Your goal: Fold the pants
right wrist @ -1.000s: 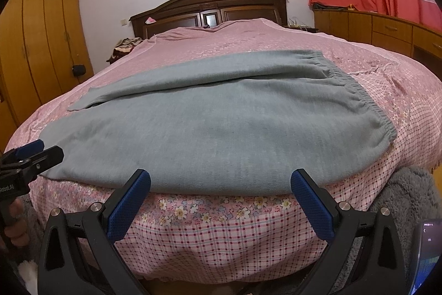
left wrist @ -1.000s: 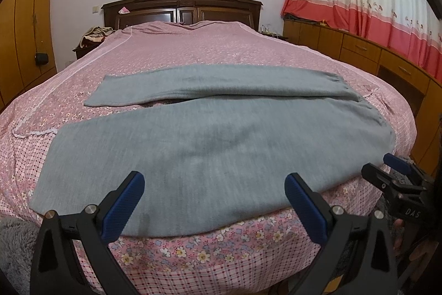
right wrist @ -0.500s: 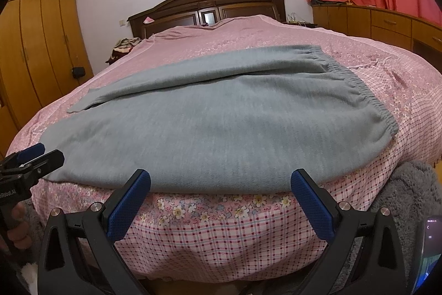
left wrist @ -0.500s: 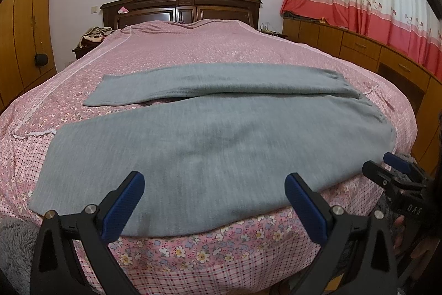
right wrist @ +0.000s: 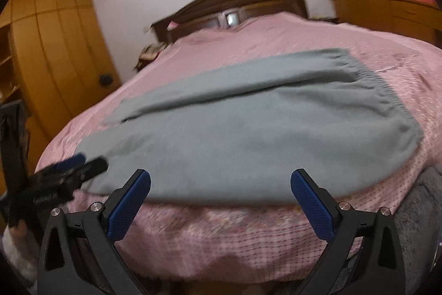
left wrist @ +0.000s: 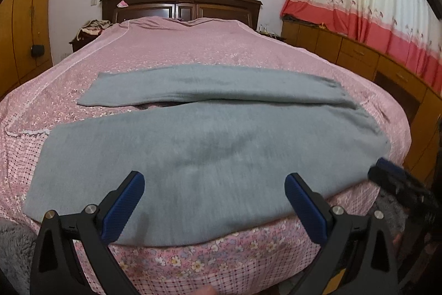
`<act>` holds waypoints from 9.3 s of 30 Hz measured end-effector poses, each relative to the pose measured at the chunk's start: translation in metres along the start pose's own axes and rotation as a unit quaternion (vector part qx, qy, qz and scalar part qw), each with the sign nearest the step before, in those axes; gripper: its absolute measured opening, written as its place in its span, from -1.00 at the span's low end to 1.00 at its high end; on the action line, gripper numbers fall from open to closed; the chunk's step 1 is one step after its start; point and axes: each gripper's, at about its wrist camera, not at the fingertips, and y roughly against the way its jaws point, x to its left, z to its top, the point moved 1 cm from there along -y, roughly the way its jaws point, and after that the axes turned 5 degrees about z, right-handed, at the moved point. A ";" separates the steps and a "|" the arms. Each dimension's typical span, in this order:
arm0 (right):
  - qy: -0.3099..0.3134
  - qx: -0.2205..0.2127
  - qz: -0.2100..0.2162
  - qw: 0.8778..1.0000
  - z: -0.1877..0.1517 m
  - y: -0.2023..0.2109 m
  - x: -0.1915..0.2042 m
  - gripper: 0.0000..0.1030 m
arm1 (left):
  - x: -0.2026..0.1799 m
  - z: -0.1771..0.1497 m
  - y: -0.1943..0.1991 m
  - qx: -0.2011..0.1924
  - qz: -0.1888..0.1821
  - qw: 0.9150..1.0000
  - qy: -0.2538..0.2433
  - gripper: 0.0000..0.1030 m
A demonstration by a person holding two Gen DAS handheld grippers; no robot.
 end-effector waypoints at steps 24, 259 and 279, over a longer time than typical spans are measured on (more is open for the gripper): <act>0.448 0.272 0.130 0.841 0.201 -0.058 -0.046 1.00 | -0.045 0.201 -0.077 0.014 -0.144 0.947 -0.287 1.00; 0.764 0.049 -0.238 0.597 0.075 -0.079 -0.022 -0.93 | -0.122 0.142 -0.154 -0.150 0.307 0.709 -0.617 -0.95; 0.841 0.059 -0.147 0.517 -0.069 0.028 -0.011 -0.93 | -0.126 -0.031 -0.064 -0.076 0.228 0.681 -0.691 -0.95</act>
